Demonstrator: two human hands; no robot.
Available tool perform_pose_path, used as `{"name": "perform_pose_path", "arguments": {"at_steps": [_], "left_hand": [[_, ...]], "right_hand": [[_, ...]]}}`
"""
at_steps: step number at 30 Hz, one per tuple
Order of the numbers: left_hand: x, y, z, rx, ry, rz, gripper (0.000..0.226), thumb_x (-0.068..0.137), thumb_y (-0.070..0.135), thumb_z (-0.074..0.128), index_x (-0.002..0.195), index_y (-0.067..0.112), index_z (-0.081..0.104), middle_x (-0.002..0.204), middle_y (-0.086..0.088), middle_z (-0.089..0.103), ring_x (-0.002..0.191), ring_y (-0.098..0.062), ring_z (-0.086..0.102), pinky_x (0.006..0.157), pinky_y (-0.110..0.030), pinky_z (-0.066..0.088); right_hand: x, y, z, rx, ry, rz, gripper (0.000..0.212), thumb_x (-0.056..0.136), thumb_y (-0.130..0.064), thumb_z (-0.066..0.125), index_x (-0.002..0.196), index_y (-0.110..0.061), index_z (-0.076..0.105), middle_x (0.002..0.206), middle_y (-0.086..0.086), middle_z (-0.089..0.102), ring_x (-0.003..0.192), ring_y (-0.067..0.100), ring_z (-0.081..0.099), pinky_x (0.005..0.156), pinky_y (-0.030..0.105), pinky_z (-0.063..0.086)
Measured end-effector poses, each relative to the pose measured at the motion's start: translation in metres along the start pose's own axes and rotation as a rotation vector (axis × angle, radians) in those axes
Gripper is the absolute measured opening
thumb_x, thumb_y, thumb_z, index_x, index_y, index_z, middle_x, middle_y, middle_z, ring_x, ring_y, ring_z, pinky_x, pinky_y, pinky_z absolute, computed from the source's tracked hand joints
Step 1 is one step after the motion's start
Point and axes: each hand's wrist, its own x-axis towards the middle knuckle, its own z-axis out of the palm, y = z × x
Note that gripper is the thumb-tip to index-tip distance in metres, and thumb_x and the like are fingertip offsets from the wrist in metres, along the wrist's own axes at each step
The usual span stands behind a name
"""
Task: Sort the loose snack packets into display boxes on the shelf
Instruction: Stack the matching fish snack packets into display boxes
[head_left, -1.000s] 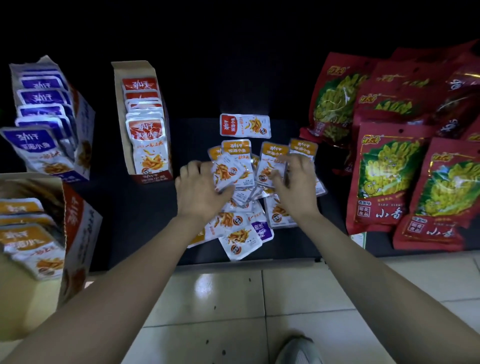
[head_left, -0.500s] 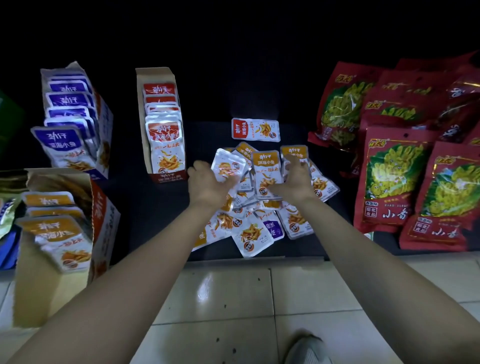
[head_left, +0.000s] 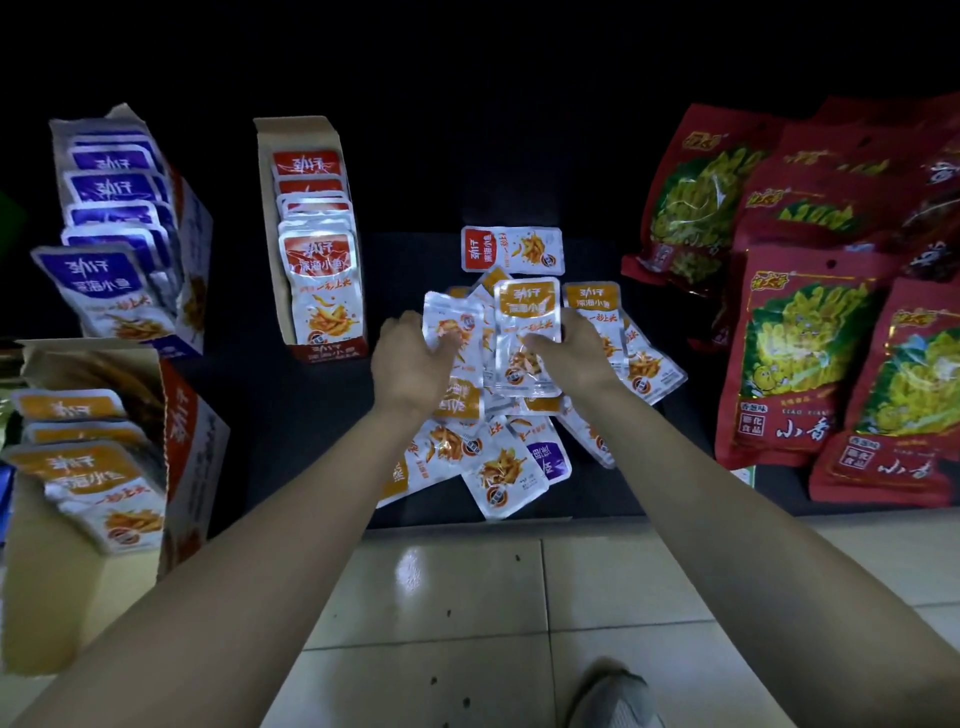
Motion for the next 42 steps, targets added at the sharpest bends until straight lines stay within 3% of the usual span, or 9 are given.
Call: {"name": "perform_pose_path", "arguments": {"at_steps": [3, 9, 14, 17, 20, 24, 30, 35, 42], "left_hand": [[-0.005, 0.002, -0.005, -0.272, -0.001, -0.033, 0.022, 0.099, 0.032, 0.053, 0.113, 0.015, 0.057, 0.106, -0.003, 0.065, 0.096, -0.020, 0.063, 0.083, -0.037, 0.053], [-0.016, 0.006, -0.009, -0.553, -0.047, -0.131, 0.023, 0.095, 0.031, 0.061, 0.110, 0.013, 0.058, 0.106, -0.013, 0.069, 0.094, -0.026, 0.069, 0.079, -0.054, 0.058], [-0.027, 0.015, -0.001, -0.659, -0.130, -0.078, 0.033, 0.095, 0.029, 0.062, 0.114, 0.002, 0.059, 0.105, -0.022, 0.068, 0.096, -0.034, 0.069, 0.084, -0.050, 0.057], [-0.030, 0.023, -0.002, -0.529, -0.143, -0.052, 0.044, 0.102, 0.043, 0.042, 0.114, 0.005, 0.061, 0.100, -0.012, 0.068, 0.092, -0.022, 0.067, 0.075, -0.021, 0.052], [-0.031, 0.022, -0.003, -0.139, -0.093, 0.034, 0.052, 0.104, 0.045, 0.030, 0.086, 0.003, 0.056, 0.079, -0.010, 0.059, 0.076, -0.021, 0.057, 0.065, -0.030, 0.034], [-0.030, 0.013, 0.003, 0.044, -0.088, 0.145, 0.062, 0.103, 0.050, 0.015, 0.101, 0.013, 0.065, 0.108, -0.006, 0.060, 0.102, -0.021, 0.056, 0.080, -0.032, 0.039], [-0.022, 0.001, -0.012, 0.421, 0.074, 0.137, 0.039, 0.097, 0.037, 0.048, 0.125, 0.011, 0.053, 0.122, -0.014, 0.047, 0.118, -0.031, 0.041, 0.095, -0.038, 0.034], [-0.028, 0.001, -0.005, 0.654, -0.143, 0.031, 0.077, 0.087, 0.054, 0.059, 0.145, 0.012, 0.030, 0.151, -0.015, 0.028, 0.135, -0.034, 0.028, 0.108, -0.042, 0.026], [-0.024, -0.007, -0.005, 0.460, -0.111, 0.125, 0.068, 0.081, 0.049, 0.071, 0.138, 0.027, 0.043, 0.138, -0.005, 0.035, 0.130, -0.027, 0.027, 0.103, -0.036, 0.024]], "right_hand": [[0.002, 0.000, -0.002, 0.122, 0.079, 0.056, 0.030, 0.099, -0.016, 0.053, 0.128, -0.010, 0.050, 0.119, 0.005, 0.060, 0.105, 0.021, 0.057, 0.085, 0.033, 0.043], [-0.005, -0.006, 0.002, 0.493, -0.023, 0.170, 0.012, 0.090, -0.016, 0.060, 0.094, -0.025, 0.051, 0.112, 0.005, 0.062, 0.109, 0.025, 0.060, 0.099, 0.044, 0.046], [-0.013, -0.014, 0.008, 0.612, -0.197, 0.111, 0.032, 0.093, -0.019, 0.064, 0.120, -0.011, 0.049, 0.125, 0.014, 0.062, 0.114, 0.028, 0.062, 0.096, 0.047, 0.052], [-0.018, -0.015, 0.003, 0.651, -0.204, 0.076, 0.039, 0.093, -0.010, 0.063, 0.128, -0.005, 0.046, 0.120, 0.014, 0.066, 0.104, 0.025, 0.068, 0.084, 0.041, 0.058], [-0.023, -0.012, 0.001, 0.621, -0.212, 0.085, 0.054, 0.090, 0.001, 0.062, 0.137, -0.009, 0.037, 0.123, 0.016, 0.063, 0.101, 0.024, 0.068, 0.077, 0.037, 0.060], [-0.029, -0.010, -0.002, 0.539, -0.312, 0.106, 0.091, 0.088, 0.003, 0.065, 0.152, -0.024, 0.006, 0.120, 0.008, 0.066, 0.109, 0.022, 0.065, 0.090, 0.044, 0.055], [-0.009, -0.004, -0.026, 0.302, 0.014, 0.116, 0.023, 0.089, -0.007, 0.067, 0.110, -0.009, 0.058, 0.099, 0.003, 0.070, 0.095, 0.021, 0.067, 0.097, 0.045, 0.051], [-0.006, 0.006, -0.021, 0.150, -0.048, 0.138, 0.034, 0.091, -0.009, 0.066, 0.122, -0.012, 0.052, 0.112, 0.003, 0.064, 0.105, 0.021, 0.061, 0.090, 0.035, 0.048], [-0.001, 0.006, -0.018, 0.342, 0.004, 0.117, 0.035, 0.090, -0.012, 0.067, 0.123, -0.011, 0.054, 0.111, 0.003, 0.069, 0.103, 0.020, 0.067, 0.095, 0.044, 0.053]]}}
